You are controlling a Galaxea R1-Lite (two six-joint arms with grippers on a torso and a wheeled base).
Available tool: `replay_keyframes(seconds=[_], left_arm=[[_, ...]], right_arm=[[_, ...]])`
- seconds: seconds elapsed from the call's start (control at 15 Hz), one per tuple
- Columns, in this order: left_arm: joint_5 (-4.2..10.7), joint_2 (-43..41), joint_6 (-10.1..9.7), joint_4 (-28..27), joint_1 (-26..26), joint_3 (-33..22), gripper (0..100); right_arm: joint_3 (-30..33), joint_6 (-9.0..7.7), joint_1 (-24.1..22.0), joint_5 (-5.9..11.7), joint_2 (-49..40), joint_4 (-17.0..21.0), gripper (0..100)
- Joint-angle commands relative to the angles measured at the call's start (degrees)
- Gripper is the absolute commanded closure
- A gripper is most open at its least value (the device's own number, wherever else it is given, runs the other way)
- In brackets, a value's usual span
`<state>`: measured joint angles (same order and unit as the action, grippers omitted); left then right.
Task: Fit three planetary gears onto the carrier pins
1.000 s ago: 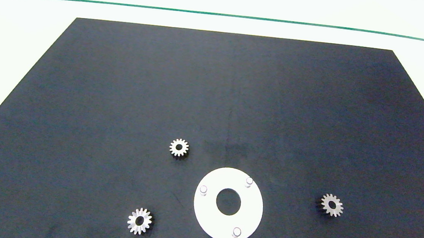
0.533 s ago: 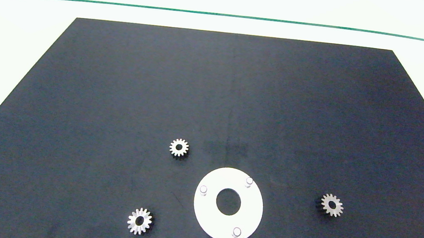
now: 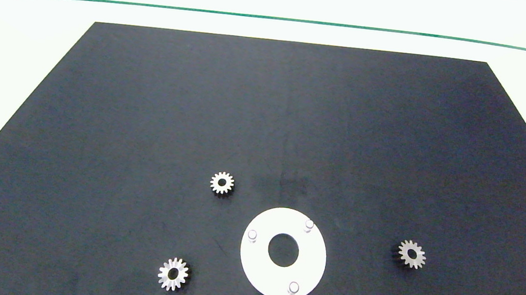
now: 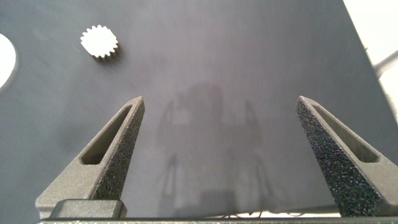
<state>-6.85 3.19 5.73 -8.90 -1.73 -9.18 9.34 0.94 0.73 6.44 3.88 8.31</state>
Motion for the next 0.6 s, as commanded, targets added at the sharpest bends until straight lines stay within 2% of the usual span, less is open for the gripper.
replay_keyframes(seconds=[0.07,0.2,0.27,0.4,0.6], left_arm=[[0.26,12.8,4.64,-9.29,-6.35,-14.29,0],[0.7,15.18,11.32,-8.68,-6.0,-11.65,0],[0.61,15.09,14.75,-6.57,-6.09,-9.98,0],[0.17,17.81,16.95,-4.72,-6.18,-10.42,0],[-0.27,27.66,21.25,-2.18,-8.11,-14.02,0]], right_arm=[[18.7,-0.76,4.81,-0.2,13.7,10.23,0],[21.6,-0.76,5.33,-0.2,15.02,11.99,0],[21.42,-0.76,5.42,-0.2,14.67,12.6,0],[22.65,-1.03,5.42,-0.2,14.76,15.06,0],[24.32,-4.28,5.33,-0.46,16.69,16.56,0]])
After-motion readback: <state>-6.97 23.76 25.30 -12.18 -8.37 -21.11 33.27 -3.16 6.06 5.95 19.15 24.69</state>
